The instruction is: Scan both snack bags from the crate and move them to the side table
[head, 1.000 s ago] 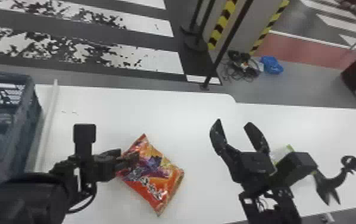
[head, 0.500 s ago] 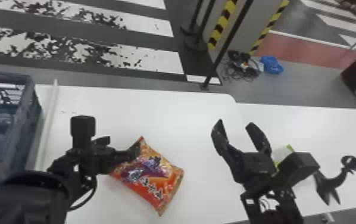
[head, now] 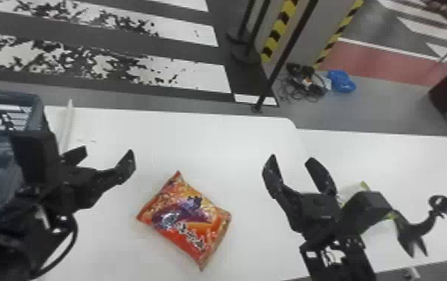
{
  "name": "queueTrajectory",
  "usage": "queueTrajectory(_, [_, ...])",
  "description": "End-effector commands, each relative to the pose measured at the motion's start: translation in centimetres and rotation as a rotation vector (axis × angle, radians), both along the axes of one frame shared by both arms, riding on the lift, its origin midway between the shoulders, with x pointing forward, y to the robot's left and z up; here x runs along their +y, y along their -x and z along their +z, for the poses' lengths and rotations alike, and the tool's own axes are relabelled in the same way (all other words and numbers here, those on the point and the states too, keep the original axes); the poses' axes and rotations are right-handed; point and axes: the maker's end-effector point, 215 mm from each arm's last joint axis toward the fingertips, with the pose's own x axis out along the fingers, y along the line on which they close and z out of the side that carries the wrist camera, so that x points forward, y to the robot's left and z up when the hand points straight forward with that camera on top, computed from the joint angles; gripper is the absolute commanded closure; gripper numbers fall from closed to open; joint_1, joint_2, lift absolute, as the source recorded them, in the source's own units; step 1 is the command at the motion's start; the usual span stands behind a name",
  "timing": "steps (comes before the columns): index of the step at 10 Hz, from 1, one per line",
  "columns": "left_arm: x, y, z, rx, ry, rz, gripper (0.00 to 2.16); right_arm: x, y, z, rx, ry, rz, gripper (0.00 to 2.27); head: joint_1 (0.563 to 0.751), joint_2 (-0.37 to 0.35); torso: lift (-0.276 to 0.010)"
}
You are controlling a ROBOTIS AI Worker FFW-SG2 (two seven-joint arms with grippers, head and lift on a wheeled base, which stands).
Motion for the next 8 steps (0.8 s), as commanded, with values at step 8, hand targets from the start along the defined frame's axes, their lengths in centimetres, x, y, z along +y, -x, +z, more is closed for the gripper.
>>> queueTrajectory(8, [15.7, 7.6, 6.3, -0.166, -0.131, 0.188, 0.07, 4.3, 2.2, -8.4, 0.201, -0.005, 0.164, 0.14, 0.695, -0.110, -0.029])
